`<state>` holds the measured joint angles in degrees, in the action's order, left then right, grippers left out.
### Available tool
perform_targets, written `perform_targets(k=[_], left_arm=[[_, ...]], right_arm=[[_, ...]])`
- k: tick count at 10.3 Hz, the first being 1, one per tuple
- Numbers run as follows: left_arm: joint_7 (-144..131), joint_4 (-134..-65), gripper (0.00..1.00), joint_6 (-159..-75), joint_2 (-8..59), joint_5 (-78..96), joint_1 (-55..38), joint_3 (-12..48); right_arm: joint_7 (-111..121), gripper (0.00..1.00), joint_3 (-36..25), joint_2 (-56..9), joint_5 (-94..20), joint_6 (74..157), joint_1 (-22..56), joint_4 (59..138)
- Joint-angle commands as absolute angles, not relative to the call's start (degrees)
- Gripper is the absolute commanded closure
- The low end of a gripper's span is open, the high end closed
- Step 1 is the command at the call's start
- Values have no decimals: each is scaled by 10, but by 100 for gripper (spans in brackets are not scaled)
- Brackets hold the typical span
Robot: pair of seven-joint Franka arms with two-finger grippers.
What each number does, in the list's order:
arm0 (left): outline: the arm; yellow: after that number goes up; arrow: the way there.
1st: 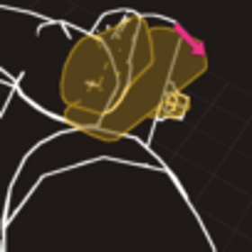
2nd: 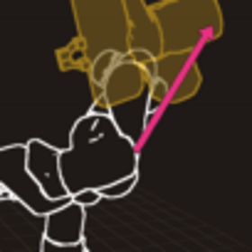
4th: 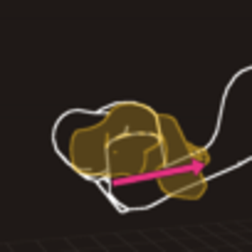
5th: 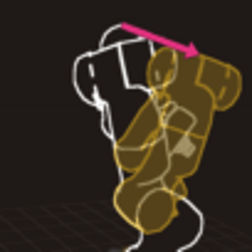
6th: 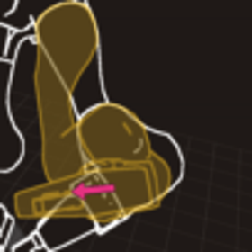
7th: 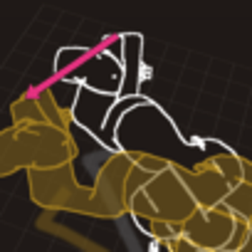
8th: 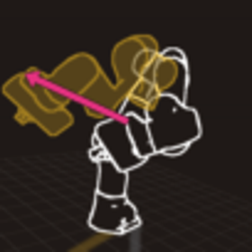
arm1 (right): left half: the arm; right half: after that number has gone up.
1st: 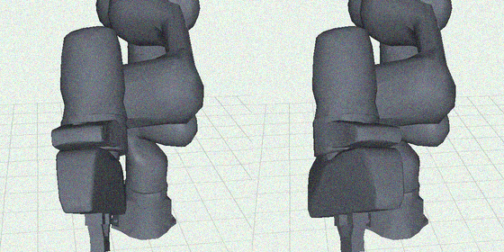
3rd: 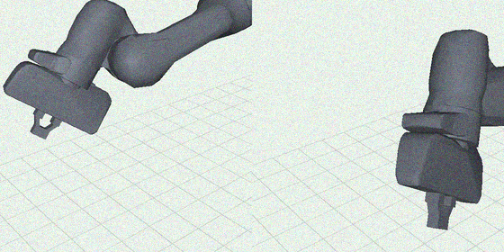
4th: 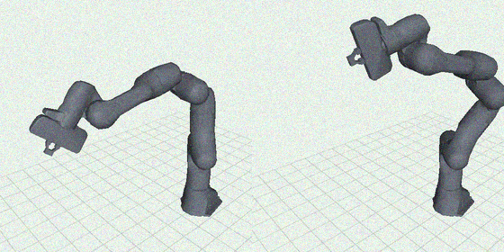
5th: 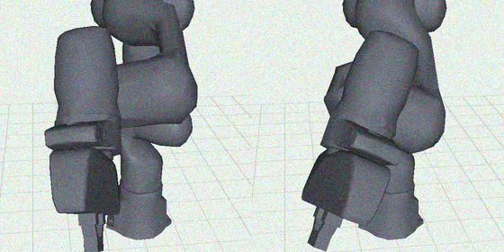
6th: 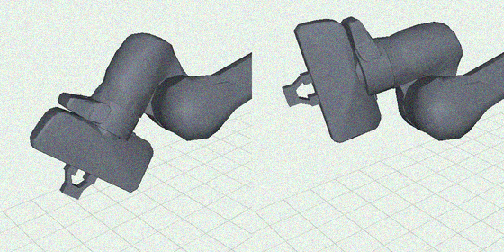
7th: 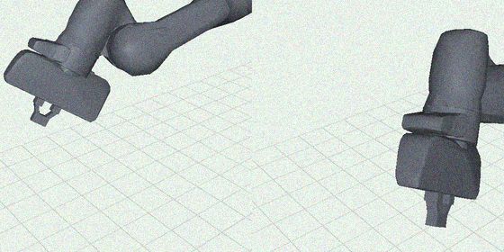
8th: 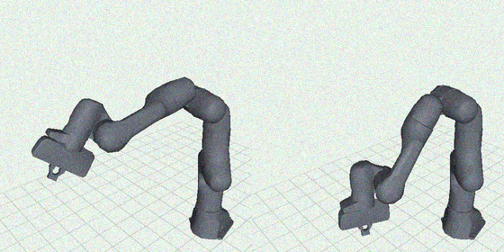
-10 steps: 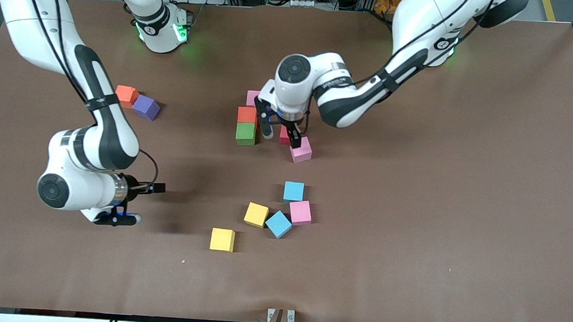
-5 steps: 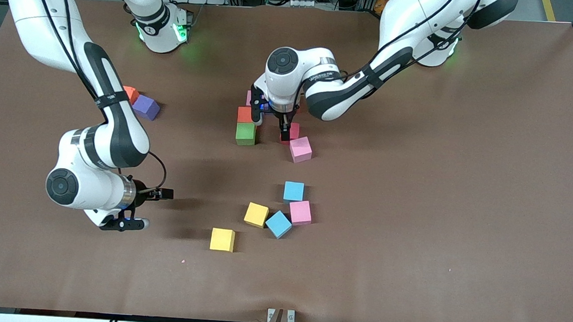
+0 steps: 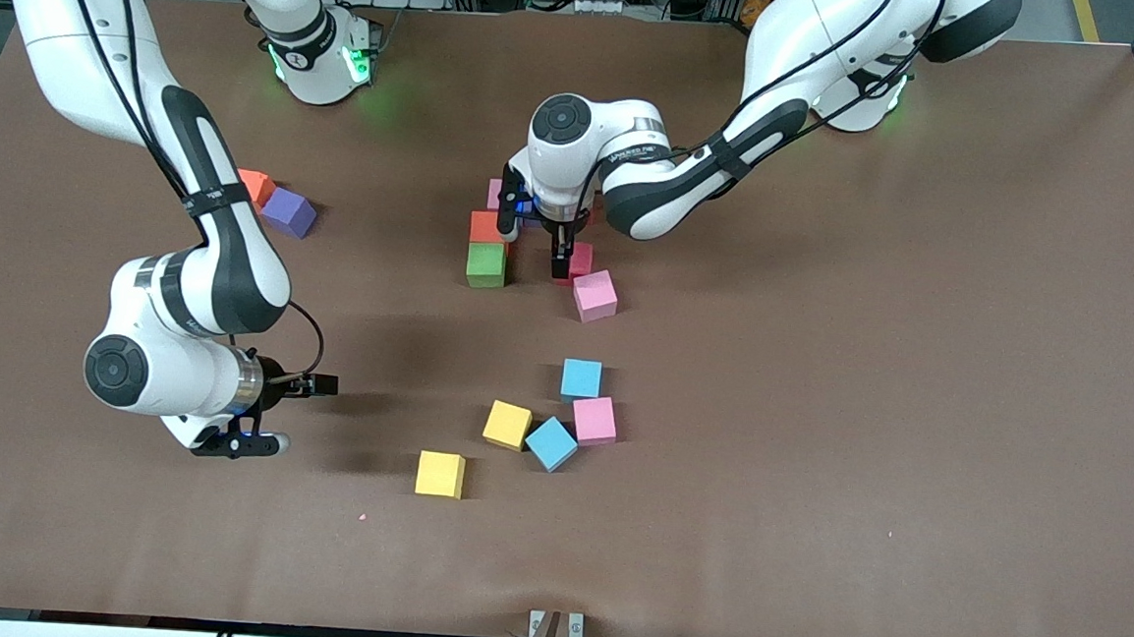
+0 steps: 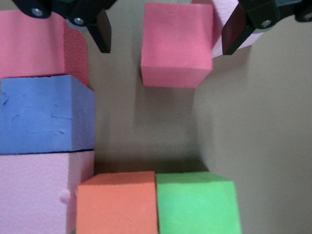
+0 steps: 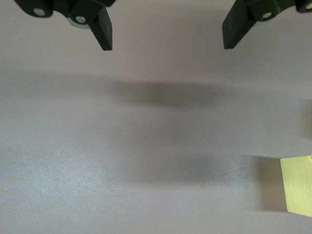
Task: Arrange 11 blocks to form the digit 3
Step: 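Lower the left gripper further and close it on the pink cube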
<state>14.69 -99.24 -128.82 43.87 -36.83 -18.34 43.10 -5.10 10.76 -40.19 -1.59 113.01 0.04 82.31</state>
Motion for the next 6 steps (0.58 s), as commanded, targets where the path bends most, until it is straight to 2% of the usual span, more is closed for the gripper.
perform_targets(k=[1, 6], left_arm=[[154, -1007, 0, -1305, 437, -388, -177, 432], [175, -1008, 0, -1306, 436, -389, -175, 424]], right_arm=[[-43, 0, 111, -402, -27, 1129, -3, 824], [-44, 0, 111, -402, -26, 1129, -2, 824]])
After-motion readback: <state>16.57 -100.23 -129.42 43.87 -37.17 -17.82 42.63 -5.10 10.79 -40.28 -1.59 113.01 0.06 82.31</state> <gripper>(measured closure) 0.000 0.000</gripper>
